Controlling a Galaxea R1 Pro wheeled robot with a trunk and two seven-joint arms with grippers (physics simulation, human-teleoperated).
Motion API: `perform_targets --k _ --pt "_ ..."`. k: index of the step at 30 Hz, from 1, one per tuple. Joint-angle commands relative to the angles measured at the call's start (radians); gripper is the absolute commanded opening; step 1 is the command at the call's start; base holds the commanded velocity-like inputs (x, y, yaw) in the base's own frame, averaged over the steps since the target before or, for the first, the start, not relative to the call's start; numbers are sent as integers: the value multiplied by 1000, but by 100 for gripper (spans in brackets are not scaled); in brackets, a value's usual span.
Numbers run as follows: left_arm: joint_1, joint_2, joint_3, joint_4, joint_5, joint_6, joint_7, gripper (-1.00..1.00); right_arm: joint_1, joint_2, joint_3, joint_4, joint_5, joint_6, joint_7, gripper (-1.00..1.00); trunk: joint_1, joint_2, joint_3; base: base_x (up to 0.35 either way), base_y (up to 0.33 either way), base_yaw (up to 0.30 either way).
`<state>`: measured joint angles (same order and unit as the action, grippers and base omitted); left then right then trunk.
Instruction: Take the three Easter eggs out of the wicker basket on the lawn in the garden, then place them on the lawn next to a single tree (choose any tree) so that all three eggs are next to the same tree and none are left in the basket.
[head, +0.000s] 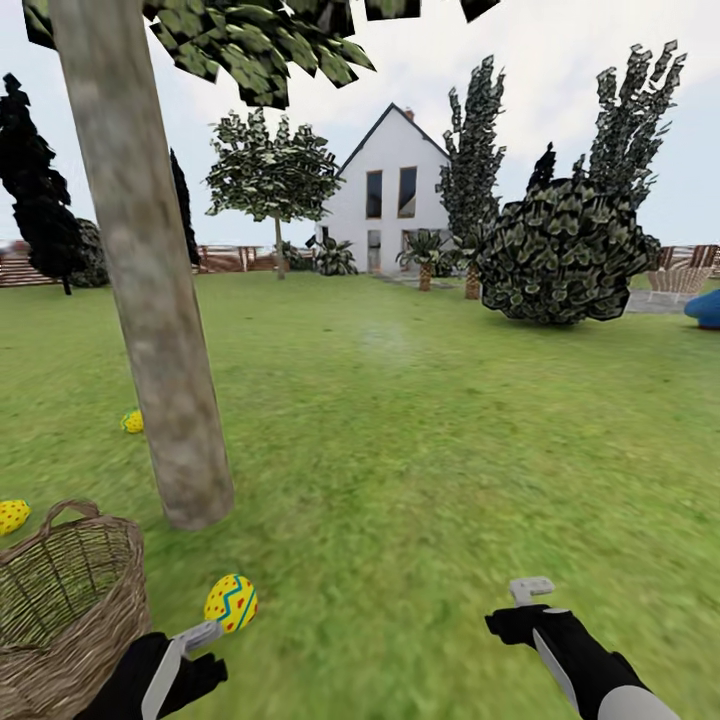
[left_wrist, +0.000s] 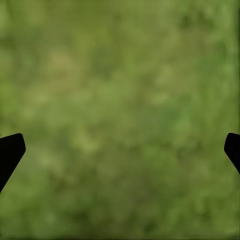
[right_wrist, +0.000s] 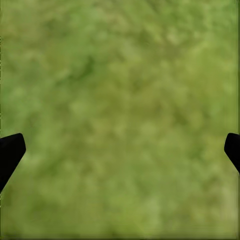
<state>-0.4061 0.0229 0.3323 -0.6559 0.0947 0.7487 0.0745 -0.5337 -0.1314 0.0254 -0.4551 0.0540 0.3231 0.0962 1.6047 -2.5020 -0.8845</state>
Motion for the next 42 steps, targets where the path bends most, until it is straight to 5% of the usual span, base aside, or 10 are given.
perform_targets --k 1,10,42 --pt "0 1 2 5 10 5 7 100 0 1 2 9 6 5 4 100 -1 0 3 -16 0 0" --pt "0 2 1 89 8 3 -26 100 0 5 3 80 9 5 4 100 -5 2 38 -212 69 33" --pt "0 7 2 129 10 2 -30 100 0 0 4 153 10 7 7 100 -127 226 138 -7 2 279"
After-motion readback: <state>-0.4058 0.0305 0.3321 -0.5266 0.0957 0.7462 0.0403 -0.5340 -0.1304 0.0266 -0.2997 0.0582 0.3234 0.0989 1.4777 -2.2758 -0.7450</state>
